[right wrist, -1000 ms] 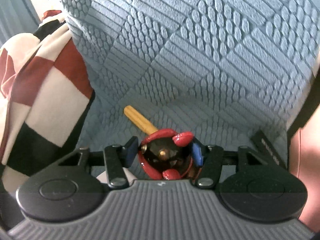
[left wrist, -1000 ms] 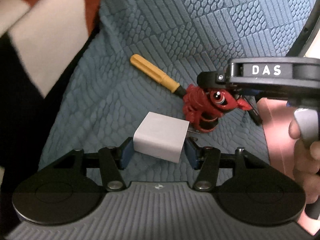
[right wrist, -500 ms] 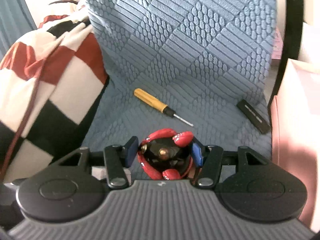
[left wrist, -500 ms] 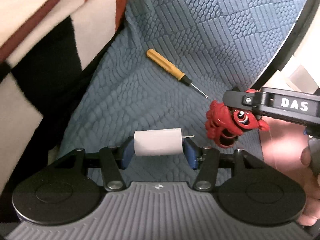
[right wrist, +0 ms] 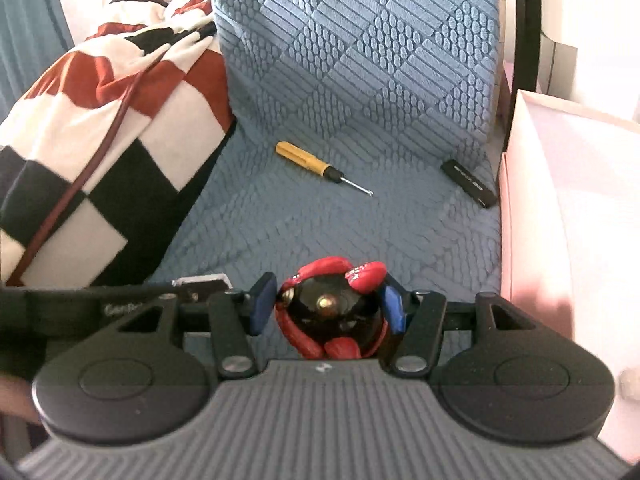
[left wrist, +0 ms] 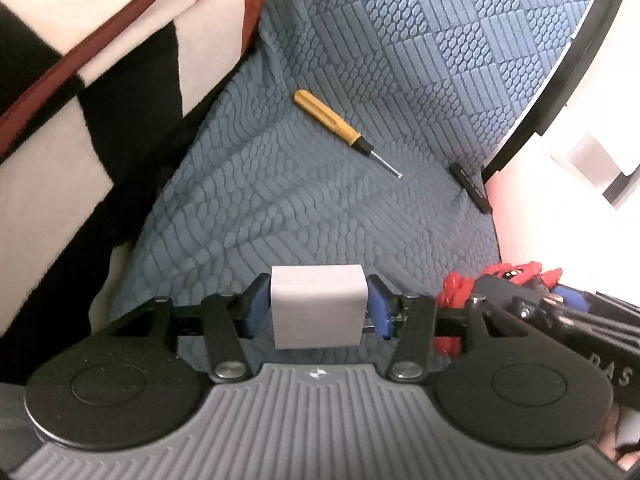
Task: Organize rigid objects
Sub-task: 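Lift the red toy figure with the right gripper while the left lifts the plug, then carry the red figure and white plug over the pink box with both grippers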
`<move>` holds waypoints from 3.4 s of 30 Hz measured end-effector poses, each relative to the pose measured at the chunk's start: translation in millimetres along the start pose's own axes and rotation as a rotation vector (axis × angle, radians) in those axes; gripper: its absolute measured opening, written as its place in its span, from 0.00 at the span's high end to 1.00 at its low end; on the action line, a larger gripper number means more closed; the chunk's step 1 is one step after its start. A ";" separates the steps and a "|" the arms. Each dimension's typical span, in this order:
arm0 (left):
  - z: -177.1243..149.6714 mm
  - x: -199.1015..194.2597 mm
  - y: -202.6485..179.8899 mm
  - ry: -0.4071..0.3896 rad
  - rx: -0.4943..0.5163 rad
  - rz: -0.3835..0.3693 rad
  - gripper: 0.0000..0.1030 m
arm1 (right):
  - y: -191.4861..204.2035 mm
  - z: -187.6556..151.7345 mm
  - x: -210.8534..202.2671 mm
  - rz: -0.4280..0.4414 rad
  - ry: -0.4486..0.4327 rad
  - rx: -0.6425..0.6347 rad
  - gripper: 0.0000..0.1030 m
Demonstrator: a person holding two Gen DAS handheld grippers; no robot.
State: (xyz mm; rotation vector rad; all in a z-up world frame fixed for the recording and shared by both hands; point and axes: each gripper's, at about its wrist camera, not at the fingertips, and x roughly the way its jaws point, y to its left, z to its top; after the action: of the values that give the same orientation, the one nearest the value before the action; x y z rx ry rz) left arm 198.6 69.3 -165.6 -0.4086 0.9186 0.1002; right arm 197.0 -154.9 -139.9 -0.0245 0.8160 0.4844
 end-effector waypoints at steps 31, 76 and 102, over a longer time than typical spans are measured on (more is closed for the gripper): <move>0.5 22.8 8.0 -0.001 -0.112 -0.054 0.29 | -4.9 -19.9 35.0 -0.062 0.129 -0.039 0.39; -1.3 29.1 -2.4 0.027 0.024 -0.008 0.42 | -5.2 -9.5 21.2 -0.091 0.080 0.010 0.39; 8.6 -121.9 -48.5 -0.150 0.111 -0.077 0.42 | 17.1 31.6 -107.9 -0.042 -0.067 -0.001 0.39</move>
State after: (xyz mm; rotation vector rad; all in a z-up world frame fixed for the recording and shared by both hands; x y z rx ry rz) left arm 143.3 38.8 -50.3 -0.3288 0.7563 0.0090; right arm 148.8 -176.9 -39.3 -0.0260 0.7484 0.4440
